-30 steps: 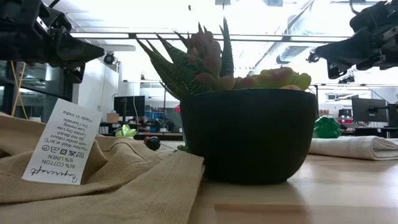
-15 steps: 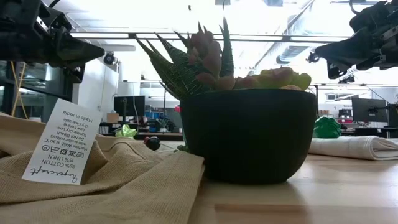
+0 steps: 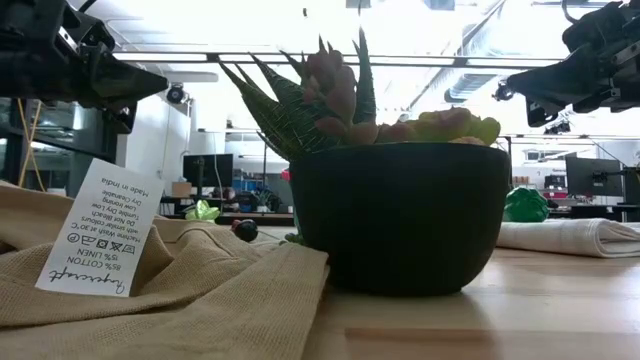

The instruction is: Pick and placing Produce into tupperware

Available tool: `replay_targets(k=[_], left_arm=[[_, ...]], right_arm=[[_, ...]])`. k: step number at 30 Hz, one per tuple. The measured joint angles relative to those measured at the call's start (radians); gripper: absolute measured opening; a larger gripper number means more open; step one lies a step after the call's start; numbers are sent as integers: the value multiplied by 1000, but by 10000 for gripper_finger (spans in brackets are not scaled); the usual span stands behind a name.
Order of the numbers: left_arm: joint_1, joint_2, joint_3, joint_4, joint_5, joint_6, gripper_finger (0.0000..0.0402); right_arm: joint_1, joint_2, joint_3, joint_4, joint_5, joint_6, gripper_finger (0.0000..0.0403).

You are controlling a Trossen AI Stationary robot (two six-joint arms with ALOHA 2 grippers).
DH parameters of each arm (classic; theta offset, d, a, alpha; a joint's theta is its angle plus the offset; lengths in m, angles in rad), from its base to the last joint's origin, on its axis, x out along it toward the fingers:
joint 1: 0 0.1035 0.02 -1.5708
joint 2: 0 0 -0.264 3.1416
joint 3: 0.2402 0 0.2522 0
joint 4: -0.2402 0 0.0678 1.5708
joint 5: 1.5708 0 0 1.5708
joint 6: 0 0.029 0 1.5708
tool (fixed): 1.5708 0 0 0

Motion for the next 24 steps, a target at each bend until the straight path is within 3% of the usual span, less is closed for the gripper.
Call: replay_targets(k=[20, 24], left_arm=[[0, 0, 0, 0, 0, 4, 1], [0, 0, 0, 1, 0, -51, 1]], right_arm=[[0, 0, 0, 0, 0, 0, 0], [0, 0, 0, 0, 0, 0, 0]])
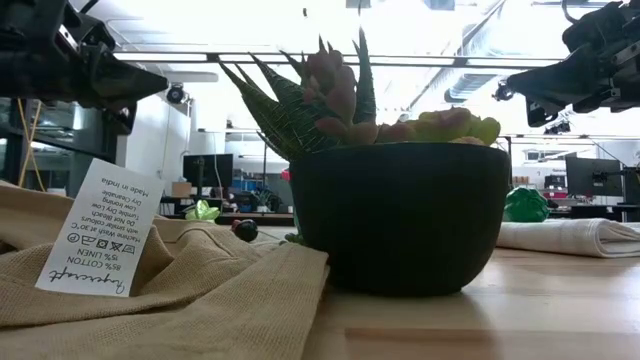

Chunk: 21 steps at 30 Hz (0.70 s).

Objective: Pick and placing Produce into tupperware
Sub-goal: Put the green bell pepper into the green basket

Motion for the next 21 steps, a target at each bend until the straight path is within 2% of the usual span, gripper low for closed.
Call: replay_targets(k=[6, 9, 16, 21], left_arm=[[0, 0, 0, 0, 3, -130, 1], [0, 0, 0, 1, 3, -199, 1], [0, 0, 0, 2, 3, -435, 1], [0, 0, 0, 15, 3, -779, 1]], right_arm=[[0, 0, 0, 0, 0, 13, 0], [0, 0, 0, 0, 0, 109, 0], [0, 0, 5, 5, 0, 544, 0], [0, 0, 19, 57, 10, 853, 0]])
